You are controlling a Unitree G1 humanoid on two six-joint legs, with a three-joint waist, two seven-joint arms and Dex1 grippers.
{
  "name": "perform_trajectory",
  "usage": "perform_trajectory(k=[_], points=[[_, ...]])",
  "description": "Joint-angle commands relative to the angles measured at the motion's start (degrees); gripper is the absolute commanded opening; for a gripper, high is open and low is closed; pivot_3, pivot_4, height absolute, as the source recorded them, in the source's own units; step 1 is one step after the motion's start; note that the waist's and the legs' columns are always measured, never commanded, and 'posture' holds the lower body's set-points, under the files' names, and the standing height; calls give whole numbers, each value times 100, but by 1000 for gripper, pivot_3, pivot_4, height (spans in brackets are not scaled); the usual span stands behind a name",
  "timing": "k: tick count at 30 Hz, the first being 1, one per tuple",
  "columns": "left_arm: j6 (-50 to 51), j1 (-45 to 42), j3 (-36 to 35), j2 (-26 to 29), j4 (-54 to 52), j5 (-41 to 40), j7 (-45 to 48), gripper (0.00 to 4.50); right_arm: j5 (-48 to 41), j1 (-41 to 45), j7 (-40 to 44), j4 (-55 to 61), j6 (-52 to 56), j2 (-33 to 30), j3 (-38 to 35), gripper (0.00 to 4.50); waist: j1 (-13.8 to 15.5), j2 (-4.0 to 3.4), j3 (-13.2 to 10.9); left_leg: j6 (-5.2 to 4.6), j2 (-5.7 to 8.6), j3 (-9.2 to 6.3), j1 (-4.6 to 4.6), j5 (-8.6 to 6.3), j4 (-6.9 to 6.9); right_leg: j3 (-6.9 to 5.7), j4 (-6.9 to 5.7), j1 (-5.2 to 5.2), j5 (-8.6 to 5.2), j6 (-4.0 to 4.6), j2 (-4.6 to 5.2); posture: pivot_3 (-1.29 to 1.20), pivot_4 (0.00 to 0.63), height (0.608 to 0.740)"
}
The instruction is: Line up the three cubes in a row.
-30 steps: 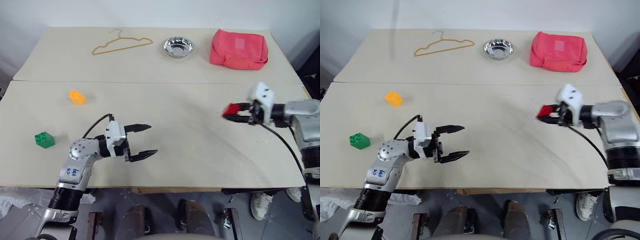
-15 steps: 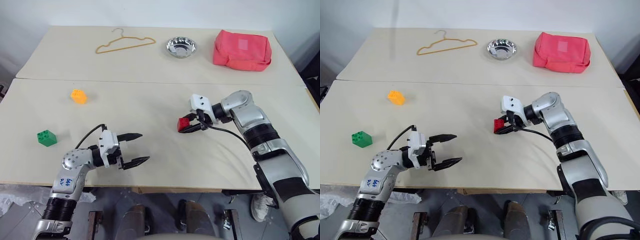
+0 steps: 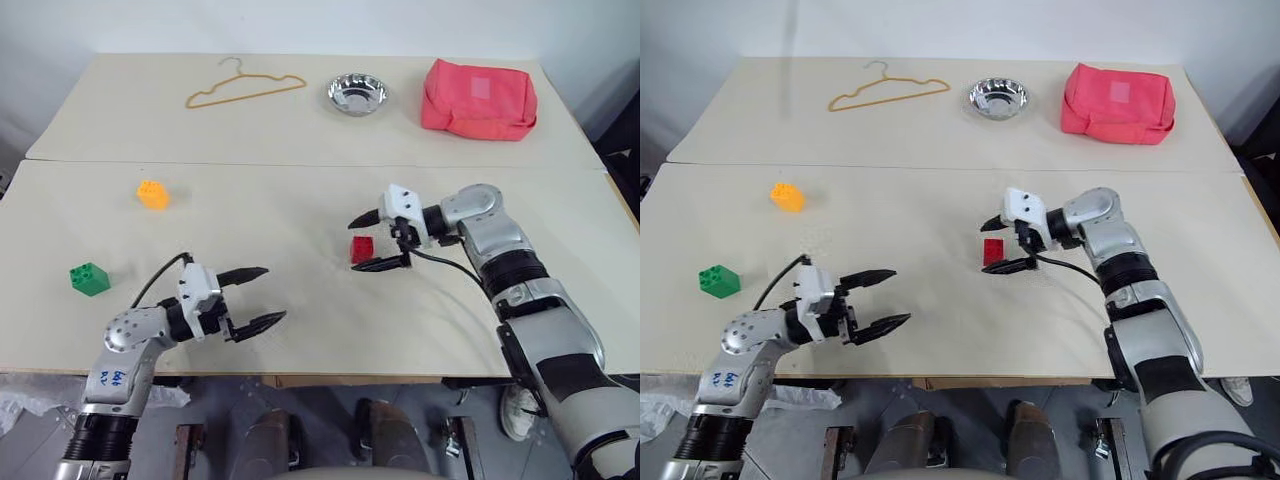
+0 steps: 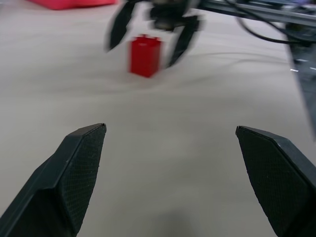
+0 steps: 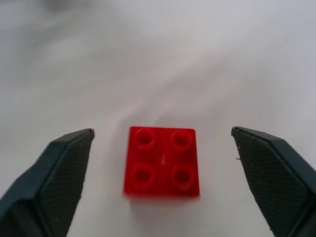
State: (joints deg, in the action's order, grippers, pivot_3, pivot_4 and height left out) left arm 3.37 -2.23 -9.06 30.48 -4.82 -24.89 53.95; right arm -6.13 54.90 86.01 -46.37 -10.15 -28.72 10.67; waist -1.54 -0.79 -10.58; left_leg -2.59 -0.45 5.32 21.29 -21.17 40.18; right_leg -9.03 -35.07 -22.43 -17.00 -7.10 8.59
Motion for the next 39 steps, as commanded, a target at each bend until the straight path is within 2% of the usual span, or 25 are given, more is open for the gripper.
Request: perform_trajectory(k=[1,5,7,11,15,19,22,27,33,36,39], points=[[-203,449,-770,-182,-268,-179,-651,4500,-924,-518,519,715,-153,-199,-710,4491,-6,0,0,0,0,0,0,0,-2,0,2,0,0,0,0,0,150,740],[-279,1106,-1434,-575,-532,-290,-1326,4500,-1485,-1260,398,1410,-56,-306,-1167,4491,-8,1,0,0,-3,3,-3,0,-5,0,5,2,0,0,0,0,150,740],[-695,1507,-1886,-897,-553,-79,-1834,4500,-1979,-1705,202,1974,16,-190,-1493,4491,-1,1,0,1,-4,7,-4,-1,-4,2,4,2,0,0,0,0,150,740],[-797,2396,-2583,-1593,-1005,-394,-2567,4500,-2346,-2825,-75,2879,317,-150,-1679,4491,20,13,1,0,-7,7,-10,-4,-5,3,8,8,0,0,1,0,150,740],[-986,2969,-2933,-2097,-1030,-543,-2913,4500,-2389,-3241,-324,3230,244,69,-1648,4491,62,19,-1,-4,-5,10,-18,-7,1,5,18,19,1,-1,7,0,150,740],[-1095,3144,-3220,-2398,-732,-751,-3200,4500,-2429,-3315,-338,3386,237,233,-1563,4491,116,22,0,-4,-7,12,-23,-9,3,11,15,18,5,5,10,0,150,740],[-1124,3160,-3244,-2428,-494,-779,-3204,4500,-2344,-3306,-230,3345,125,316,-1444,4491,149,25,2,-2,-11,10,-20,-11,2,13,19,16,4,6,8,0,150,740],[-783,2906,-3054,-2278,-972,-913,-3438,4500,-2294,-3201,-211,3223,74,338,-1354,4491,153,28,3,-7,-9,11,-17,-14,4,8,22,16,5,6,9,0,150,740],[149,2460,-2950,-1947,-1690,-698,-4541,4500,-2314,-3347,-134,3392,200,437,-1111,4491,136,29,4,-6,-13,9,-19,-13,3,15,21,18,5,7,5,0,150,740],[839,1813,-2943,-1718,-1614,-539,-5414,4500,-2346,-3410,-187,3533,335,510,-984,4491,144,29,4,-5,-13,10,-19,-13,3,9,18,17,5,7,1,0,150,740],[1402,1188,-2803,-1448,-1344,-472,-5770,4500,-2359,-3424,-234,3694,455,555,-894,4491,156,30,5,-3,-13,9,-20,-11,8,7,9,18,5,7,-1,0,150,740]])
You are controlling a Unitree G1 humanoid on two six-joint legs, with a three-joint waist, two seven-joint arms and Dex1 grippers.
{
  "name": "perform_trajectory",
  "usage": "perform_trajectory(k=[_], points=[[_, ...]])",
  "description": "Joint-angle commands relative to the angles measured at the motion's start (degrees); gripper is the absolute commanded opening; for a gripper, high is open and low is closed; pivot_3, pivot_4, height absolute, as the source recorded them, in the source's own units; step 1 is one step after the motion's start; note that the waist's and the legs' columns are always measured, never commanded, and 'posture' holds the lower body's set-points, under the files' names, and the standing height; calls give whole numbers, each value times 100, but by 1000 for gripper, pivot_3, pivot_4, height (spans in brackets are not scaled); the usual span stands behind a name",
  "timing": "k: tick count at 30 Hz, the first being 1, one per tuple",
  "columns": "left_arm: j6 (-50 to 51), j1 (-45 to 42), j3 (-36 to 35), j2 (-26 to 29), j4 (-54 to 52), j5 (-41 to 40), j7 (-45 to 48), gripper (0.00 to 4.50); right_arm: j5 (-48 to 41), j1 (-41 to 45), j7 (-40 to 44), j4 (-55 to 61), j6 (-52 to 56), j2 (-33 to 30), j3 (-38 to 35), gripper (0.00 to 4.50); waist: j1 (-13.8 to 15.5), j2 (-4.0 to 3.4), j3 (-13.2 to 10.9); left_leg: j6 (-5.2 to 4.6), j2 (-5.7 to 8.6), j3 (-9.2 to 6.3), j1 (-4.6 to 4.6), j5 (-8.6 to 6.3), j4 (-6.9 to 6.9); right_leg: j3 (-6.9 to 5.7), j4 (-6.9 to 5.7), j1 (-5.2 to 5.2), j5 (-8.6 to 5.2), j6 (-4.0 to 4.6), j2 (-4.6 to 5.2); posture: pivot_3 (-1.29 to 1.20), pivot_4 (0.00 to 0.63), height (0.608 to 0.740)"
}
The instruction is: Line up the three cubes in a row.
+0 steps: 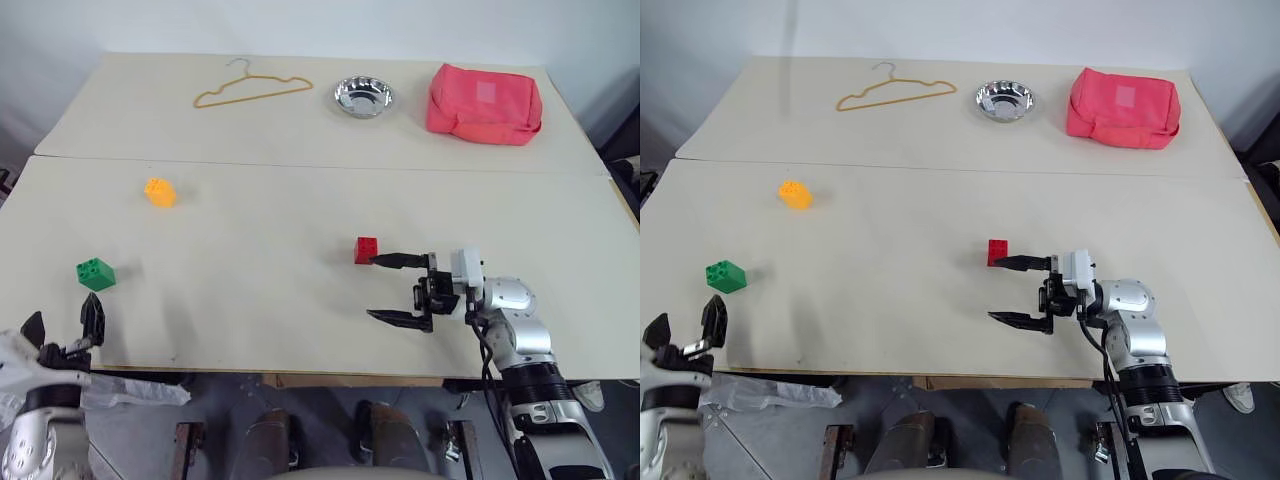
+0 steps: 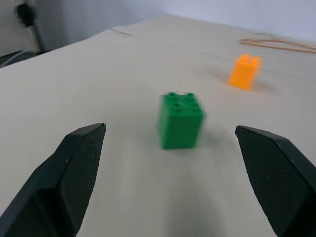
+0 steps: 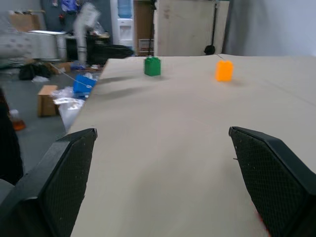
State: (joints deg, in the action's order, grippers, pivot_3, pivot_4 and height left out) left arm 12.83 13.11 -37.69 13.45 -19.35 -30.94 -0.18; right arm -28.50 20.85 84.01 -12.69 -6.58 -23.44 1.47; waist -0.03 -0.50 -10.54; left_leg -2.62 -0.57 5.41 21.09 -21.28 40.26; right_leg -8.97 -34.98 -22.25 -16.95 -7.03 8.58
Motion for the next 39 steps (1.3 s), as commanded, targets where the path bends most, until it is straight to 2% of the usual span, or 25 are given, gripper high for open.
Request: perform_trajectory(k=[1,9,12,20,23,27,29,32,35,39], points=[[561,-491,76,337,178,145,-394,4500,-123,-15,-64,365,115,36,36,4491,7,1,0,0,2,0,0,0,0,0,-1,0,0,0,0,0,150,740],[977,-1108,214,938,950,278,-66,4500,-127,-54,-243,561,197,83,56,4491,-16,2,1,2,2,5,3,-1,-3,-1,-1,-8,0,0,-5,0,150,740],[1054,-1157,240,994,1057,380,-80,3909,-136,-101,-313,655,220,96,61,4500,-10,3,1,2,2,6,3,-1,-3,0,-1,-8,0,0,-5,0,150,740],[875,-1089,396,984,1044,463,359,1502,-123,-179,-399,704,169,83,20,4500,-3,3,2,2,4,6,2,-1,-3,2,-1,-7,0,-1,-4,0,150,740],[437,-1091,377,1118,998,211,1204,1499,-127,-267,-427,740,138,-14,-82,4500,0,4,1,2,4,6,3,-1,-3,2,-1,-8,0,0,-4,0,150,740],[246,-1178,577,1827,611,-510,3251,1499,-195,-495,-626,885,185,-182,-341,4500,5,6,1,3,3,5,8,-1,-2,-1,-1,-11,0,0,-4,0,150,740],[148,-1284,1010,2379,547,-648,4548,1499,-244,-645,-749,1003,232,-302,-510,4500,14,6,1,3,4,7,9,-1,-1,1,-2,-12,-1,1,-3,0,150,740],[44,-1866,1865,2951,1011,-366,5677,1499,-286,-805,-922,1114,257,-495,-765,4500,6,-13,-2,4,12,13,7,-1,-2,5,1,-12,-1,1,0,0,150,740],[-371,-3196,3081,2921,2147,372,6534,1499,-330,-1002,-1032,1184,193,-740,-1124,4500,65,-20,-5,4,18,16,4,1,-2,4,-4,-11,-1,1,-5,0,150,740],[-1431,-4828,4158,2269,4137,1386,7132,1499,-452,-1324,-1197,1423,189,-893,-1468,4500,96,-15,-5,6,47,27,7,5,-9,4,-6,-19,-1,-1,-13,0,150,740]])
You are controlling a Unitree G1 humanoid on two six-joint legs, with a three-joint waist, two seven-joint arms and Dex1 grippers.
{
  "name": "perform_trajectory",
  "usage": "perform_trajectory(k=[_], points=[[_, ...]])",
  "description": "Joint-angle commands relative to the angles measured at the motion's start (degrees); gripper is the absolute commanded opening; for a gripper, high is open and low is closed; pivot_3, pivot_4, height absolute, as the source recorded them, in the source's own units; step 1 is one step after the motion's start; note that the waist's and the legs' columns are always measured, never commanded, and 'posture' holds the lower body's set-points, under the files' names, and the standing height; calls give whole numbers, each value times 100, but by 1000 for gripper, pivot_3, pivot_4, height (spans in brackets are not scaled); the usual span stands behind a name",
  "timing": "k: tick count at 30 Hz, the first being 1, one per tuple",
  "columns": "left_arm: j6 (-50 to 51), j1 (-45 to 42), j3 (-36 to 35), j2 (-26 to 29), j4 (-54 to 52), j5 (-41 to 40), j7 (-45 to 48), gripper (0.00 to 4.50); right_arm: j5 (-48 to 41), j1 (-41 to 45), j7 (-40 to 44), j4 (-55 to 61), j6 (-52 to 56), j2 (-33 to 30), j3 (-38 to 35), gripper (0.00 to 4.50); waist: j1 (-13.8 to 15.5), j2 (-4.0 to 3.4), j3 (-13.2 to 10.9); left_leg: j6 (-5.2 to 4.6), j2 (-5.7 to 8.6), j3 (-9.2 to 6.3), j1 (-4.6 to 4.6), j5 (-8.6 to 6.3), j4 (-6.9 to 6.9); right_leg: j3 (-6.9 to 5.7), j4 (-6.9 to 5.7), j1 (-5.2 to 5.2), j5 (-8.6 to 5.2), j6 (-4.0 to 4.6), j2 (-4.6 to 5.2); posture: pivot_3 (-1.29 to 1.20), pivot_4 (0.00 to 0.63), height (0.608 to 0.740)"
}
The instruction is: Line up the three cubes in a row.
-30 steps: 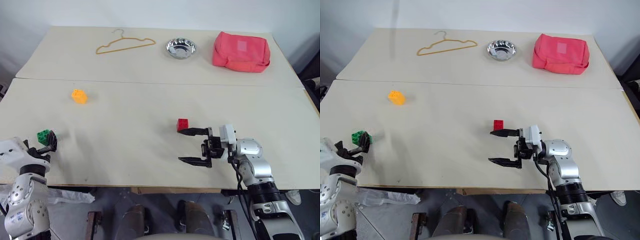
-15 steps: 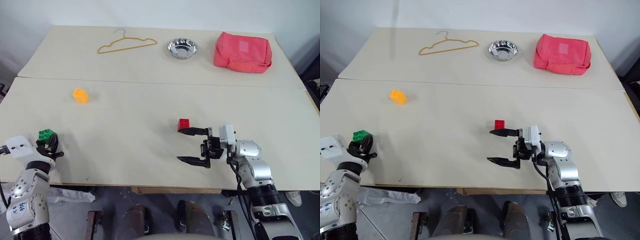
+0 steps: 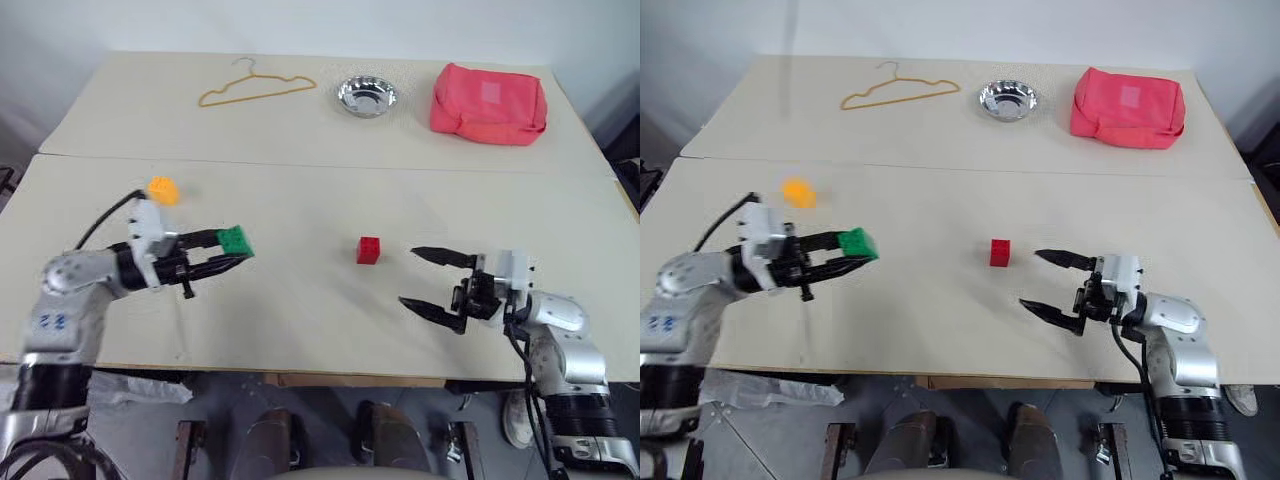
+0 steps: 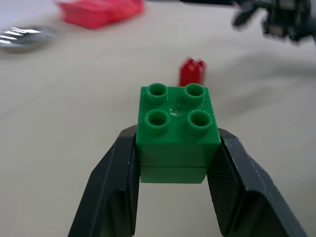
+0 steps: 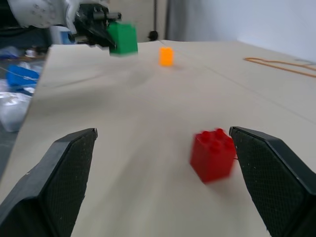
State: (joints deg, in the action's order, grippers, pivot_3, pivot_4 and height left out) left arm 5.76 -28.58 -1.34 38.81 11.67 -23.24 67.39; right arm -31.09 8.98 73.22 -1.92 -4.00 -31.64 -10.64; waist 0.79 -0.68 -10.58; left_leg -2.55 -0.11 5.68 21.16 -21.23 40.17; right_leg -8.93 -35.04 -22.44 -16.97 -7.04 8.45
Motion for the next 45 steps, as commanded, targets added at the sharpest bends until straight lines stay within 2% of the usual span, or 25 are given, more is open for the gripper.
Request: perform_trajectory(k=[1,6,10,18,26,28,32,35,36,40,45], points=[[-952,-936,645,-401,1459,777,461,1499,-195,-208,-150,410,-66,-89,-297,4500,20,5,-1,1,0,0,3,1,0,-1,2,-2,0,0,-2,0,150,740],[-2082,-2304,1067,-1186,3899,1516,645,1499,-159,-686,-476,865,-53,-135,-514,4500,10,13,-5,-1,3,10,7,2,-8,-4,8,-7,0,-3,-1,0,150,740],[-2526,-2828,1128,-1466,4898,1848,700,1499,-164,-914,-747,1218,-22,-46,-459,4500,4,25,-12,-4,3,6,8,3,-8,-4,6,-7,1,-5,2,0,150,740],[-2859,-3318,998,-1891,5722,2116,637,1499,-100,-1231,-1113,1631,-3,86,-252,4500,75,33,-14,-13,12,-8,13,6,0,-9,5,-3,3,-9,12,0,150,740],[-2854,-3386,762,-2040,5877,2137,641,1499,-145,-1252,-1199,1687,59,76,-89,4500,53,34,-15,-16,13,-9,13,7,1,-10,5,-2,4,-11,14,0,150,740],[-2745,-3360,596,-2021,5857,2001,679,2235,-163,-1173,-1171,1644,100,92,2,4500,52,35,-15,-16,13,-10,13,7,1,-10,4,-2,4,-11,14,0,150,740],[-2672,-2901,53,-1597,5377,1522,1020,3392,-227,-821,-1133,1517,353,119,265,4500,-17,35,-15,-16,9,-9,12,7,1,-9,3,-4,4,-11,13,0,150,740],[-2320,-2112,-235,-1219,4022,1061,1276,4314,-245,-595,-1077,1436,452,116,377,4500,-114,34,-15,-14,-15,-11,9,8,-4,-12,-1,-7,2,-8,11,0,150,740],[-2140,-1866,-309,-1147,3546,922,1238,4482,-249,-549,-1057,1414,441,128,383,4500,-113,34,-15,-14,-22,-13,8,8,-6,-15,-3,-7,2,-7,10,0,150,740],[-1241,108,-1108,-669,889,385,182,4482,-279,-79,-1025,1153,482,305,543,4500,-167,34,-15,-15,-25,-19,7,7,1,-8,-5,-4,3,-7,18,0,150,740],[-818,1538,-2047,-697,-384,214,-1285,4482,-58,294,-937,791,37,590,661,4500,-77,34,-15,-14,-29,-35,5,7,8,-5,-6,7,3,-7,17,0,150,740]])
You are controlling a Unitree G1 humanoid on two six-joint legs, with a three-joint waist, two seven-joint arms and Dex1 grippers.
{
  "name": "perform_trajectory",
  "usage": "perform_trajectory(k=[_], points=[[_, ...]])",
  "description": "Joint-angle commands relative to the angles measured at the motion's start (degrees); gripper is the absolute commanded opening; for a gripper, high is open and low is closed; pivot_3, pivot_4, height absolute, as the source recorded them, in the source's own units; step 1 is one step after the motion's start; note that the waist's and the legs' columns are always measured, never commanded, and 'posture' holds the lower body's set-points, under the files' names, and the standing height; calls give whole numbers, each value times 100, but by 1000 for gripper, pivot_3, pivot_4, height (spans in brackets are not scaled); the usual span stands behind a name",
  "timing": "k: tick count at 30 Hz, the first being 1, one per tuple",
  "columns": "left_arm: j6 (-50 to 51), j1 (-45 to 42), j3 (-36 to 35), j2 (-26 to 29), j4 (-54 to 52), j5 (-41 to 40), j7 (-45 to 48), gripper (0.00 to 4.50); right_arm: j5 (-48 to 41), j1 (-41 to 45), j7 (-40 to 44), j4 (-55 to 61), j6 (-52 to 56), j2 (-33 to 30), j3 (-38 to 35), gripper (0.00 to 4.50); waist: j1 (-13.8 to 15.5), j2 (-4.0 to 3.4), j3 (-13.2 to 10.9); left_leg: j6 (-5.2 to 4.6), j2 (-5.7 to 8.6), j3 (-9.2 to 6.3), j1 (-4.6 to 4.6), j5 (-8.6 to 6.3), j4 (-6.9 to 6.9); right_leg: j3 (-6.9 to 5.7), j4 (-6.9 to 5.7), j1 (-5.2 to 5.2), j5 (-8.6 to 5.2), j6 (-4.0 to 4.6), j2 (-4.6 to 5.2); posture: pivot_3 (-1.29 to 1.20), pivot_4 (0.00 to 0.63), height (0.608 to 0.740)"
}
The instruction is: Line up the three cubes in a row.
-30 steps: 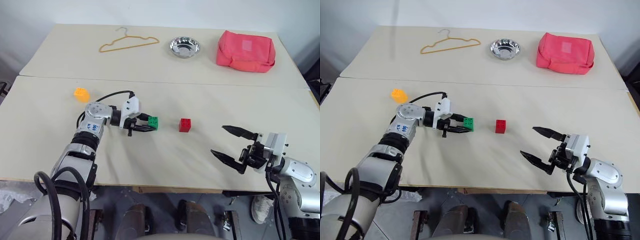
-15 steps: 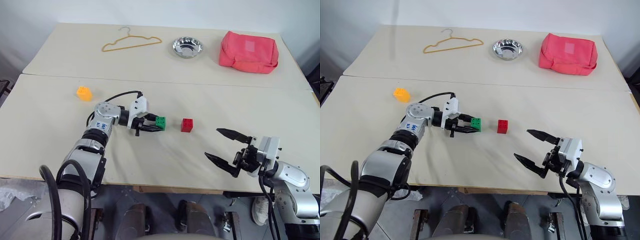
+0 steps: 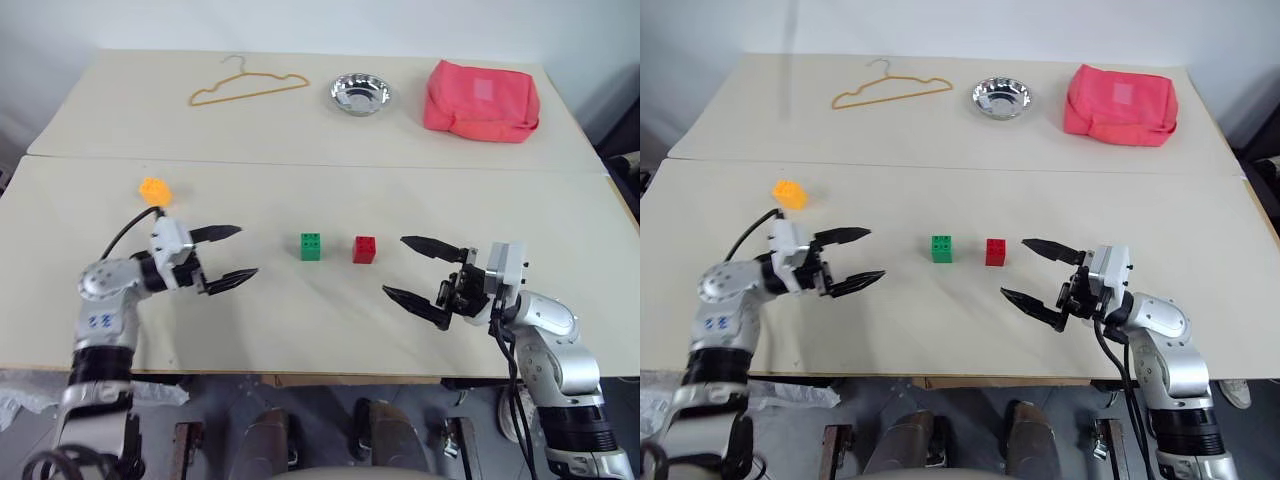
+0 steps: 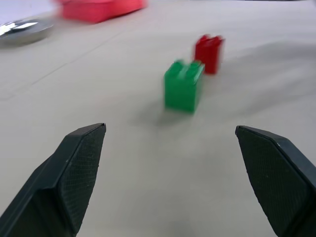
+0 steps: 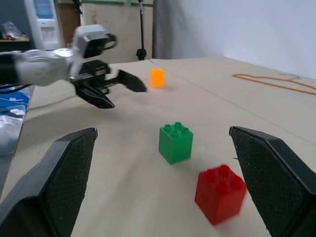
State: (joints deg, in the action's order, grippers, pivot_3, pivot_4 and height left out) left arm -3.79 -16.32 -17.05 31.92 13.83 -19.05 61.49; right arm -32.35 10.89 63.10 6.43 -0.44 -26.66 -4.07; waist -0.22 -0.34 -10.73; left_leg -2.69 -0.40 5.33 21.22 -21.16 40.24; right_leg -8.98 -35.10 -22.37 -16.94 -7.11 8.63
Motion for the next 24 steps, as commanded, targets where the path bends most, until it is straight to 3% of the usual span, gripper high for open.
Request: perform_trajectory(k=[1,4,8,13,18,24], points=[[108,754,-954,-190,-798,-255,-1246,4482,124,243,90,-158,-444,196,59,4500,25,0,0,0,2,-1,-1,0,2,0,0,2,0,0,2,0,150,740],[126,1930,-2090,-845,-1491,-548,-2491,4482,172,545,73,-346,-598,446,187,4500,-43,0,1,-1,4,1,-5,-3,2,7,3,4,1,-1,8,0,150,740],[81,2837,-2423,-1329,-1853,-831,-2844,4482,156,639,73,-416,-726,588,181,4500,21,6,3,1,-5,-3,-5,-8,-3,1,1,2,0,0,1,0,150,740],[-70,3084,-2353,-1538,-1654,-880,-3050,4482,213,637,113,-478,-767,572,194,4500,144,9,5,0,-1,1,-9,-8,11,4,8,15,0,0,5,0,150,740],[557,2227,-1936,-1111,-1677,-977,-3322,4482,244,560,116,-407,-702,427,156,4500,164,15,9,0,0,-1,-7,-8,12,4,3,12,1,1,5,0,150,740],[1409,-383,-1000,234,379,-338,-3299,4482,256,433,39,-182,-489,258,208,4500,130,26,16,9,4,6,-4,2,10,-1,-8,2,0,2,-5,0,150,740]])
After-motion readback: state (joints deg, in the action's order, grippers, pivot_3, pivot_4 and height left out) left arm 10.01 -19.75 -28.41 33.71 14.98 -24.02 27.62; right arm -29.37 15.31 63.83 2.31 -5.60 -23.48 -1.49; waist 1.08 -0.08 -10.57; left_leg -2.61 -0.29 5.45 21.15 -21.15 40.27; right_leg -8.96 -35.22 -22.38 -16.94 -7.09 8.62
